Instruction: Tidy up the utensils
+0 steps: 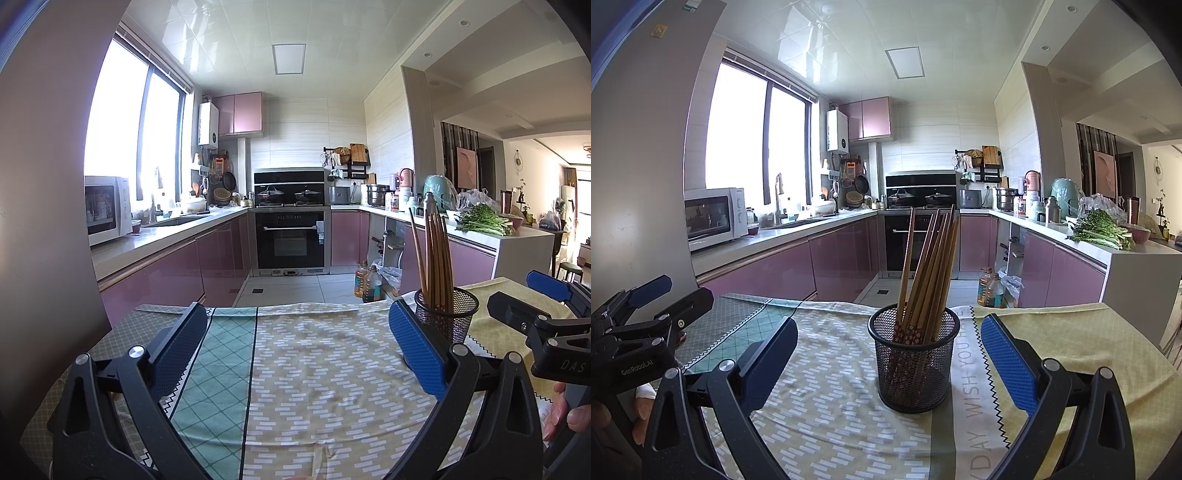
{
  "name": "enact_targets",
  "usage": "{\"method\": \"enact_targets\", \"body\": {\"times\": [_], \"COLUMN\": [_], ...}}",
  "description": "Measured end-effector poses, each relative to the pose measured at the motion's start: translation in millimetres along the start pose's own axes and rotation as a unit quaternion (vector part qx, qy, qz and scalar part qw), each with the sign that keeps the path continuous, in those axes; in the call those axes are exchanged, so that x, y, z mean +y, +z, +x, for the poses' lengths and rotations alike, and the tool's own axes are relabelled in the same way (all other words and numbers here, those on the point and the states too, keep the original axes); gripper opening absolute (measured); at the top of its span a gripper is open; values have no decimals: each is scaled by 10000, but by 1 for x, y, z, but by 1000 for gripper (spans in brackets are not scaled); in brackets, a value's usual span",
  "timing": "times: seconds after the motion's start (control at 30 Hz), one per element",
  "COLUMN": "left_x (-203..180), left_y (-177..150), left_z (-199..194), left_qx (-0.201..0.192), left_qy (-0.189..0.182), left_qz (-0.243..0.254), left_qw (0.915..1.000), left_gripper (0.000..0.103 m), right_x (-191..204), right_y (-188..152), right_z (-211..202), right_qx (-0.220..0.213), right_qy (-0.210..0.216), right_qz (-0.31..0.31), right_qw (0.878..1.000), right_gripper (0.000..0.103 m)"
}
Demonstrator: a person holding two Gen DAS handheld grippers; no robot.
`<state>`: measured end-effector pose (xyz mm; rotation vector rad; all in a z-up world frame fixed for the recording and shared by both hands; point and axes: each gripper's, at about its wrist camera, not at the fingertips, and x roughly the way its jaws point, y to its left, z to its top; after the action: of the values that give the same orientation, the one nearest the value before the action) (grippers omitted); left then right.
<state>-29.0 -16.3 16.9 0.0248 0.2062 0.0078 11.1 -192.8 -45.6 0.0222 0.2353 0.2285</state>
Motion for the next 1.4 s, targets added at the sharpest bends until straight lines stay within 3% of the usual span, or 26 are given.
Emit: {"method": "enact_targets", "body": {"times": [1.4], "left_x": [-1], "left_y": [-4], "left_z": [-1], "left_qx": [-29], "left_qy": [27], "left_qz": [25], "left_qw": [10000], "left_gripper": [97], "right_x": [-1], "right_y": [-1], "right_z": [4], "right_qx": [41], "right_qy": [4], "right_qz": [37], "right_qw": [10000], "right_gripper": [96]}}
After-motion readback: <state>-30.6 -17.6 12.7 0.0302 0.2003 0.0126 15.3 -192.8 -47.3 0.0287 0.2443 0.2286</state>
